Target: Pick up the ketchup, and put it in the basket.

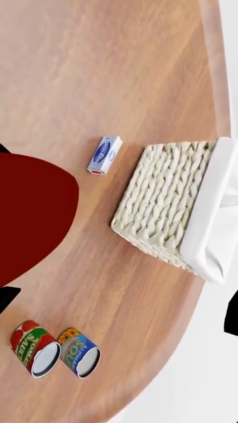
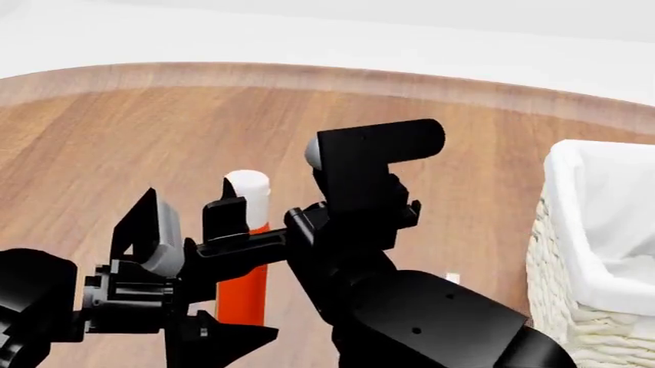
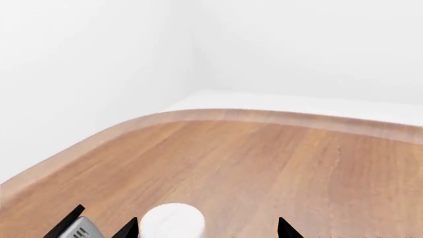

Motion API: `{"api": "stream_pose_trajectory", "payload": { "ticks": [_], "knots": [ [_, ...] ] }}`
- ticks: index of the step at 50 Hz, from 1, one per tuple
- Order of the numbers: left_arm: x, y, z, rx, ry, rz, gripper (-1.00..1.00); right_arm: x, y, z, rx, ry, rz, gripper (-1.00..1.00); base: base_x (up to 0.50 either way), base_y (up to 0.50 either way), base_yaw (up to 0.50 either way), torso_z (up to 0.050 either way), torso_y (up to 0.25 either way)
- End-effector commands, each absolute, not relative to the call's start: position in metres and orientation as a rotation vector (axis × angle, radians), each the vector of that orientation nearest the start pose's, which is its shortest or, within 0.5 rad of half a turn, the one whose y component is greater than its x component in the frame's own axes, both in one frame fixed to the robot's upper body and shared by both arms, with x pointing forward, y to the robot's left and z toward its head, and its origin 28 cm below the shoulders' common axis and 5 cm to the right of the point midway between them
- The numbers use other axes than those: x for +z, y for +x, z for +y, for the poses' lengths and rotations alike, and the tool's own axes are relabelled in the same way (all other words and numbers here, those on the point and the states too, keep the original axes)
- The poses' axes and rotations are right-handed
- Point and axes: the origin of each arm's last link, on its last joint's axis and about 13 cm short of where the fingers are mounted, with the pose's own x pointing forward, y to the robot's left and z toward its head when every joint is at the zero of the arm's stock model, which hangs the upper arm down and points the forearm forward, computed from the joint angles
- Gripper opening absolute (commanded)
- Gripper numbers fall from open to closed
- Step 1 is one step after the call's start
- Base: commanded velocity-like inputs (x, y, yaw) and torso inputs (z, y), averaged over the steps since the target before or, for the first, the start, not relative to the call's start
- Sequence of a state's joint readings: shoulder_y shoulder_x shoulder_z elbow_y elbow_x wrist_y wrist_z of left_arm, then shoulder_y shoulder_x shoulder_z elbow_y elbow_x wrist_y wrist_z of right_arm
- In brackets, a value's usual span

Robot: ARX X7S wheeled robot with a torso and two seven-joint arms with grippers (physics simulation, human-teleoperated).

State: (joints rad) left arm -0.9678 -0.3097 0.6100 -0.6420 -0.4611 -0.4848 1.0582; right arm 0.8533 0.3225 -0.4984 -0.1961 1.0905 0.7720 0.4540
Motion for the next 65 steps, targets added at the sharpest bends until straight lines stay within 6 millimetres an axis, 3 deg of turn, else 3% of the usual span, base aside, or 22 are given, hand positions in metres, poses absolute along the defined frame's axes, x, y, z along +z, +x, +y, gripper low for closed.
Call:
{"api": "stream_pose_trajectory", "payload": {
  "ticks": [1,40,41,65],
  "knots": [
    [0.124,0.379,0.237,-1.256,0.039,0.397,-1.00,0.202,0.295,-0.041,0.487,0.155,0.127,1.00,0.00,0.00,0.00,0.000,0.000],
    [0.125,0.381,0.237,-1.261,0.046,0.396,-1.00,0.192,0.307,-0.034,0.504,0.178,0.156,1.00,0.00,0.00,0.00,0.000,0.000],
    [0.125,0.381,0.237,-1.261,0.047,0.396,-1.00,0.192,0.307,-0.034,0.504,0.178,0.155,-1.00,0.00,0.00,0.00,0.000,0.000],
    [0.119,0.380,0.236,-1.246,0.067,0.401,-1.00,0.193,0.307,-0.035,0.496,0.171,0.133,-1.00,0.00,0.00,0.00,0.000,0.000]
  ]
}}
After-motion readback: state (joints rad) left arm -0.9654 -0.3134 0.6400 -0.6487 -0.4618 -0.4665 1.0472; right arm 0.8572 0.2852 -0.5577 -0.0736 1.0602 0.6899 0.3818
